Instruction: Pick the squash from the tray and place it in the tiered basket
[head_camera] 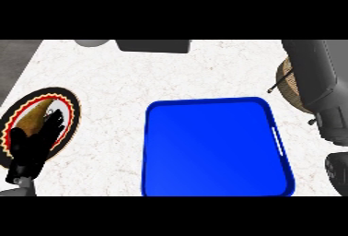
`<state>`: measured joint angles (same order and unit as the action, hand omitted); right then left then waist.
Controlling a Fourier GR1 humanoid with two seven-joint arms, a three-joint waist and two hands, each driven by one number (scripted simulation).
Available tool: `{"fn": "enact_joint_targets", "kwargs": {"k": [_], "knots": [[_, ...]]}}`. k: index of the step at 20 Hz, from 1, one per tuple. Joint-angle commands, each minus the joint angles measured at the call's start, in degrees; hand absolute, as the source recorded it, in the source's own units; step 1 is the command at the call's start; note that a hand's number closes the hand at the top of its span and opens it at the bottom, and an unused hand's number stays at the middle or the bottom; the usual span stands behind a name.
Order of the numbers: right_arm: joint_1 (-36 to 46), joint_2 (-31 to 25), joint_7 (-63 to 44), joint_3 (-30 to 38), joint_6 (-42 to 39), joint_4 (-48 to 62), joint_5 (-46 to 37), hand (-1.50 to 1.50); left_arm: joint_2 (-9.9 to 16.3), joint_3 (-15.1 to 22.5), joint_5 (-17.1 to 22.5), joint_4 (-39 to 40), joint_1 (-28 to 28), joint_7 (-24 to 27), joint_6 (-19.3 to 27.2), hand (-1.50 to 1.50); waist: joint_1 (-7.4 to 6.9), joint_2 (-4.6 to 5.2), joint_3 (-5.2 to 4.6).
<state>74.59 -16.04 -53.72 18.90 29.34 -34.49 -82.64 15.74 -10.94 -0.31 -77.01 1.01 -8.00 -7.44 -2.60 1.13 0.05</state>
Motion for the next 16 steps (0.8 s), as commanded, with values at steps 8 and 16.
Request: {"fn": "enact_joint_targets", "kwargs": {"k": [8,16], "knots": [[3.76,-10.65,13.55,7.66,6.68,11.85,8.52,1.5,-0.28,0.28,-0.02,-0.93,-0.75,0.15,-0.77,0.0,-0.31,-0.07,-0.01],[3.9,-18.16,13.84,-6.87,-15.88,21.3,-9.58,1.5,0.81,-0.79,-0.06,-0.57,-0.72,-0.44,-0.52,0.0,0.2,-0.36,-0.11]]}}
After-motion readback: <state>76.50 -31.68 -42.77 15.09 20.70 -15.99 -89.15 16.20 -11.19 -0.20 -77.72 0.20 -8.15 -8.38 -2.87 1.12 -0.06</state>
